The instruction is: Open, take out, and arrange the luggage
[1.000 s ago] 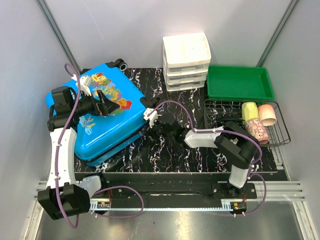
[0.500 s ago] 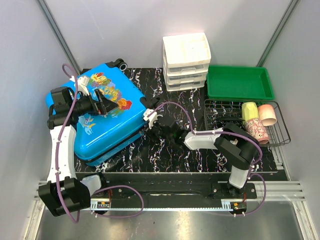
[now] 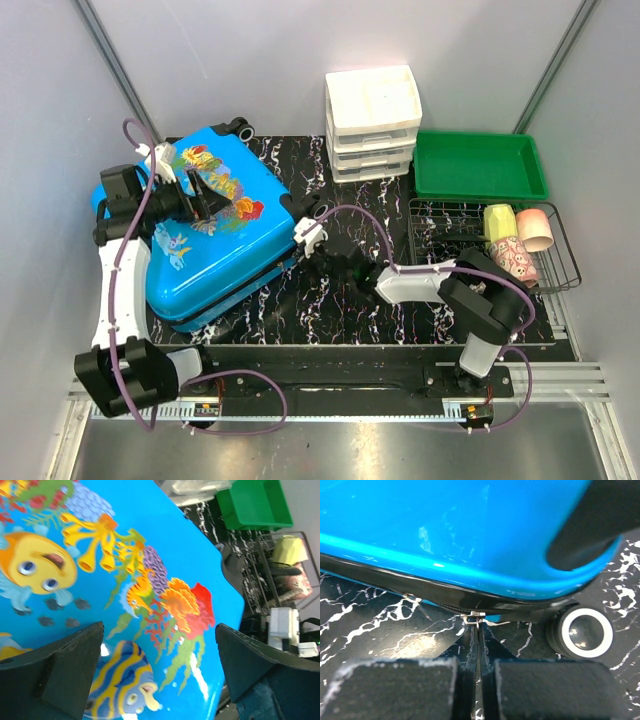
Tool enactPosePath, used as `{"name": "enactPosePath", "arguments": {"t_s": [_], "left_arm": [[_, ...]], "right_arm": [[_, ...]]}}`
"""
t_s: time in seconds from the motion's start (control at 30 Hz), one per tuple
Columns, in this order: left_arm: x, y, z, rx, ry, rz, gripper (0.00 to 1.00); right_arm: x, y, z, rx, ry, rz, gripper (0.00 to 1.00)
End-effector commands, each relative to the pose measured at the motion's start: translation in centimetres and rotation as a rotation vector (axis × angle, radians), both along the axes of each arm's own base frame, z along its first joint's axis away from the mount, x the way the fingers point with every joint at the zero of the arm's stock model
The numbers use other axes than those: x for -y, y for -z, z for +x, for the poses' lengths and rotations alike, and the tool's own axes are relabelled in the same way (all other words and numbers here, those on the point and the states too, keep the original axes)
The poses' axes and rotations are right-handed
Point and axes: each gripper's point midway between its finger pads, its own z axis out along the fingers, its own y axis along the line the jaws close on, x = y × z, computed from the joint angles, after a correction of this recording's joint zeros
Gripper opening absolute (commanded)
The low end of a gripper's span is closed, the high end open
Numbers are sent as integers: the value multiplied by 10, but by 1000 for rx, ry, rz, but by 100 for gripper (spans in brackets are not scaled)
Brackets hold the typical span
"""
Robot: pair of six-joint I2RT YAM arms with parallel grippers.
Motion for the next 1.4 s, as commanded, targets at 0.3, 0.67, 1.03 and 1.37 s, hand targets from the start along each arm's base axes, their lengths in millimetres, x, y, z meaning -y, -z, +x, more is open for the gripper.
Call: {"name": "enactPosePath", "arguments": {"t_s": [0.3, 0.67, 1.03, 1.37], "left_arm": [[-52, 68, 20, -277, -109, 116, 98], [-66, 74, 37, -298, -109, 146, 97], [-80, 79, 50, -320, -116, 162, 97], [-81, 89, 55, -349, -104, 144, 96]], "right_arm": [[67, -38, 94, 230, 123, -9, 0], [77, -60, 151, 423, 264, 59, 0], [79, -54, 170, 474, 212, 107, 0], [75, -69, 209, 592, 351, 235, 0]]}}
